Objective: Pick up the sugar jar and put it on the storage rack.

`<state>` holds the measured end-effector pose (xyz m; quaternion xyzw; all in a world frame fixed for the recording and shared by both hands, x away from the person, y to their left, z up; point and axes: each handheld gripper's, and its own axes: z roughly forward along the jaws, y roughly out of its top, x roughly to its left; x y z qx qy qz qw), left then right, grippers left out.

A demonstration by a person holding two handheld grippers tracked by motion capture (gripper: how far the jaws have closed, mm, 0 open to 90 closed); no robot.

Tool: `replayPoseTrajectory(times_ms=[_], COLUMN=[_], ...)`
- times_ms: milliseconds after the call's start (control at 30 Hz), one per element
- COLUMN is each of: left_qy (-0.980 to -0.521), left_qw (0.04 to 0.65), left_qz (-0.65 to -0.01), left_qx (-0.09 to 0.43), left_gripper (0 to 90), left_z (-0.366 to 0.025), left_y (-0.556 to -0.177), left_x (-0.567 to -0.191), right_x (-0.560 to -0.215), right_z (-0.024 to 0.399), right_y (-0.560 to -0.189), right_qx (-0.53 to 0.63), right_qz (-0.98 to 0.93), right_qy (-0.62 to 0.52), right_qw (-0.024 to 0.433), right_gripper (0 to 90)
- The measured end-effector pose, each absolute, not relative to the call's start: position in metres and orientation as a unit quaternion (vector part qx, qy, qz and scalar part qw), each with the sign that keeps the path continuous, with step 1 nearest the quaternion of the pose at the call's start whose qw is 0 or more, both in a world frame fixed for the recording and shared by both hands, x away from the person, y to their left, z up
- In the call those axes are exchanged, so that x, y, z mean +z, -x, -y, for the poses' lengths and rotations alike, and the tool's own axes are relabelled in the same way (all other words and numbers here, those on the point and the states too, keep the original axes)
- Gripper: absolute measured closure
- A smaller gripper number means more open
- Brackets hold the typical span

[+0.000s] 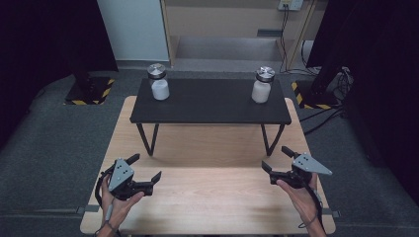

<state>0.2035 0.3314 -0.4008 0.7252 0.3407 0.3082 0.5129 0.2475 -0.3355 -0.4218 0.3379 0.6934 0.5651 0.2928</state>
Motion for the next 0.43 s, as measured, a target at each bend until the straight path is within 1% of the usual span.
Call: replayPoseTrajectory(times_ms=[433], left_qy=[-0.725], left_qw=[0.513], left_qz=[-0.341], left_qx=[0.309], left_gripper=[4.3], left_z=[-0.3312], left_y=[-0.2042], left_x=[-0.4007], right_x=[-0.4219], right_z=[0.3346], right_y=[-0.2465], right_qx=[0.561], right_qz=[-0.697], right_qy=[-0.333], right_qw=[0.298], right_gripper=[6.3])
